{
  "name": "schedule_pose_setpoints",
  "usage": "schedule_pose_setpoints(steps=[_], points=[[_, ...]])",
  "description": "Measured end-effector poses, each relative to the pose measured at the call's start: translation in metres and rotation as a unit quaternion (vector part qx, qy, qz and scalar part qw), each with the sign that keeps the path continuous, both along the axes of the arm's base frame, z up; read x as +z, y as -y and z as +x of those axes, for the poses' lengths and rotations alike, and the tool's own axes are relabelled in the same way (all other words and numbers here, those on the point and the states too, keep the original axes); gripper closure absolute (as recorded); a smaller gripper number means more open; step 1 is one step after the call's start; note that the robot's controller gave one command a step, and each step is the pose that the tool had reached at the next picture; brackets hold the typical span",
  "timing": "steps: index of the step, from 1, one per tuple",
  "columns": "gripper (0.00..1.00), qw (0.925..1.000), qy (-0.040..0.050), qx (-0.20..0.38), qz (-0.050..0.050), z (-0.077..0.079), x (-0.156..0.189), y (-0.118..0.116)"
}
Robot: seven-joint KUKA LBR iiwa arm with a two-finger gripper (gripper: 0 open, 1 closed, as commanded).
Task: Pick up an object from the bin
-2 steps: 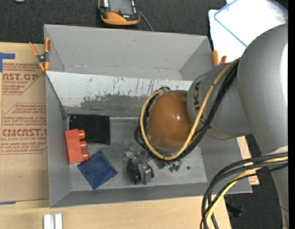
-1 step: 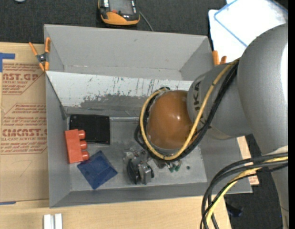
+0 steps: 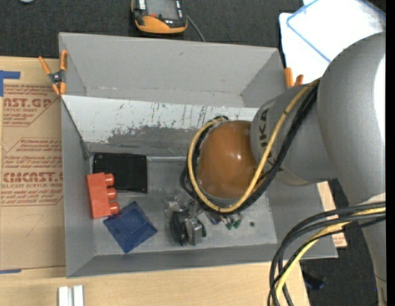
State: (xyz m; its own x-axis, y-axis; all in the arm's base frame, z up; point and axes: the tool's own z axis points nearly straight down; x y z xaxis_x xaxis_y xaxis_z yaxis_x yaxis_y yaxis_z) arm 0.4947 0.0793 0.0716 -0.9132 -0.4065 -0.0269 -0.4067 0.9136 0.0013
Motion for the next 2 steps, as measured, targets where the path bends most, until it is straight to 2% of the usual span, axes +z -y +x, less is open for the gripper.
schedule_pose_setpoints(steps=[1,2], points=[[1.0,1.0,-0.0037,0.003,-0.001,-0.009,0.099,0.012],[1.0,1.0,-0.0026,-0.008,0.0,-0.004,0.023,0.017]])
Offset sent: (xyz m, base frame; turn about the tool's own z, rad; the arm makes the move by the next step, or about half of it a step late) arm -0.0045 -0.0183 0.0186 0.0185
